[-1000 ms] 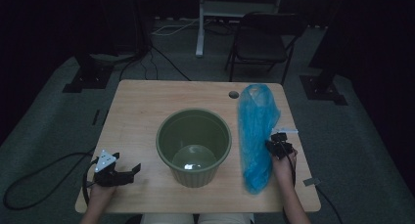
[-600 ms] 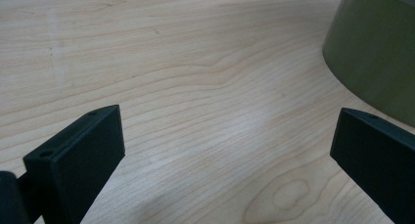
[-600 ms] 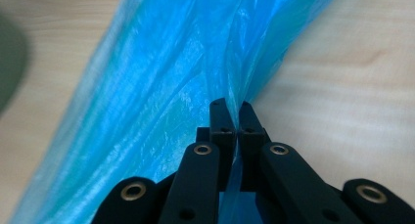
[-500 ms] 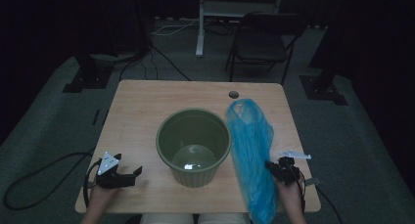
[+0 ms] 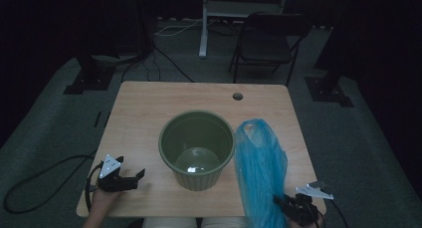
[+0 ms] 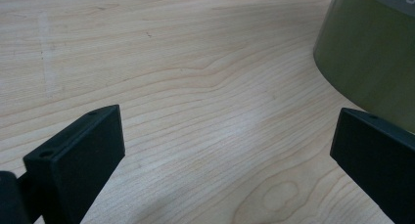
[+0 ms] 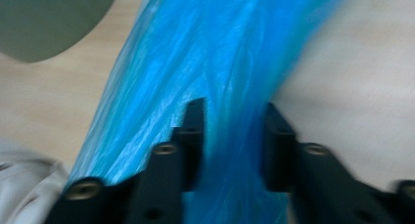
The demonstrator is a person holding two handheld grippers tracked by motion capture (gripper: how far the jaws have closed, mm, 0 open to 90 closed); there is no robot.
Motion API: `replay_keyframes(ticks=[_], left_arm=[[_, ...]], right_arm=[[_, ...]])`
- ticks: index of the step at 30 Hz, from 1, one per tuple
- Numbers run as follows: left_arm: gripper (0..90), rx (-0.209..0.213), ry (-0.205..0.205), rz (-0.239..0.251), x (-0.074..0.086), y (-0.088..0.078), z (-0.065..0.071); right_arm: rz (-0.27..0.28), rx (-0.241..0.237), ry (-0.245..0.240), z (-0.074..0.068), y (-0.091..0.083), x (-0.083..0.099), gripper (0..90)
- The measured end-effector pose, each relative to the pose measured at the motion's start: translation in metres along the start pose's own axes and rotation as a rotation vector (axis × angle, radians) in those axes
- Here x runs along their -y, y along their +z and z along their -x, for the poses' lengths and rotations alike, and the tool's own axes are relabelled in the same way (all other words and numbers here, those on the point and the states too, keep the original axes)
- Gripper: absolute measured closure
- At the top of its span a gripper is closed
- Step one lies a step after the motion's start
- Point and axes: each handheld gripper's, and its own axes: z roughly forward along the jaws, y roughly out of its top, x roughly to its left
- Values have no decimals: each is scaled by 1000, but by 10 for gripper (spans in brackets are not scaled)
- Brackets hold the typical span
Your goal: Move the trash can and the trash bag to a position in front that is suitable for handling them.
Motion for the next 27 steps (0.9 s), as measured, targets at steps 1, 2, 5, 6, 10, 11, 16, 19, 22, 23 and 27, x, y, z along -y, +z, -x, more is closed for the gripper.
replay_keyframes(ticks=[1,2,5,6,10,11,16,19,22,23,27], left_arm=[[2,1,0,1,0,0,0],[1,1,0,1,0,0,0],[1,3,-5,2,0,0,-1],[1,4,-6,2,0,0,-1],[2,11,3,9,0,0,-1],[2,9,5,5,0,0,-1],[1,17,-7,12,0,0,-2],[2,25,-15,18,0,-1,-3],[2,26,-26,18,0,0,-4],[1,25,-28,17,0,0,-4],[2,26,-26,17,0,0,-4]], right_arm=[[-2,1,12,-2,-2,3,499],[-2,1,12,-2,-2,3,499],[32,-4,52,7,-11,2,332],[42,-8,57,12,-13,-3,317],[81,-30,80,33,-16,-36,271],[99,-30,78,37,-15,-44,262],[106,59,89,66,7,-80,169],[52,84,115,80,32,-91,155],[1,84,111,78,54,-95,155],[-18,87,100,73,61,-97,155],[-42,78,72,63,73,-98,155]])
